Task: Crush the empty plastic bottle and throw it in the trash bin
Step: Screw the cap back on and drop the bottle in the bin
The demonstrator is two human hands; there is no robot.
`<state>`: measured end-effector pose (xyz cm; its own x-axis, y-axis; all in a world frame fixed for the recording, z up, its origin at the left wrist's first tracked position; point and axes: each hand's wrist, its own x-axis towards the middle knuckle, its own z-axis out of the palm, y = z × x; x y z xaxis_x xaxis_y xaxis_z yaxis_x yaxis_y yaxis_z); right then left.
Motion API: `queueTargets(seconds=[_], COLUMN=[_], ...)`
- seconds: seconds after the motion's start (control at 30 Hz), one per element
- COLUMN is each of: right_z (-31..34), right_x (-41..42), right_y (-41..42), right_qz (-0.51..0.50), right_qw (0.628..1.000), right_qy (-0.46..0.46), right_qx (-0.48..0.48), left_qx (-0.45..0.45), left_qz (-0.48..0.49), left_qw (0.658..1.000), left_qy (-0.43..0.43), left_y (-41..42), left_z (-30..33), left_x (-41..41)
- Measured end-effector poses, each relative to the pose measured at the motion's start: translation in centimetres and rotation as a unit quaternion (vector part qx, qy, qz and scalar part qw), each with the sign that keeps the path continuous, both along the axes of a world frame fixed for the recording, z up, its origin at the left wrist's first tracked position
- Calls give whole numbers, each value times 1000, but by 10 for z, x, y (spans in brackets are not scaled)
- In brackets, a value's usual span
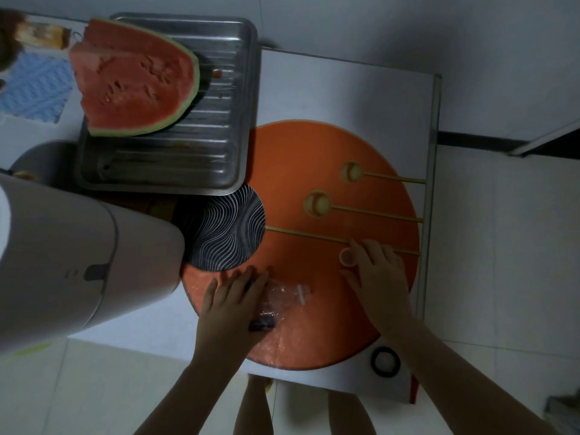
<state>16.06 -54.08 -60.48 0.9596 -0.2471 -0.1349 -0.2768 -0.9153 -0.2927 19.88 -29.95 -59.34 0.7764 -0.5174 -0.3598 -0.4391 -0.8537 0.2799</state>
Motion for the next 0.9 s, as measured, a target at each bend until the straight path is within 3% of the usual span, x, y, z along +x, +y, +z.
queueTargets(seconds=[0.2,0.37,0.57,0.73,0.9], right_z=[5,36,119,203,284], right_x=[-6,-20,-18,-4,3], right_y=[2,8,15,10,-1], right_qz=[-7,-30,-11,21,33], right_qw=[999,991,973,952,935], right_qy=[-33,-14,-28,-97,-114], right_qx=[33,128,227,291,335], left_qx=[-35,-79,-119,-181,-185], left_qz=[41,43,32,31,34], left_qw=[997,996,992,981,978], left_qy=[52,20,-8,-53,-88], left_y=[5,3,-9,-17,-18], left_z=[13,49,119,188,258], left_x=[3,6,13,20,23])
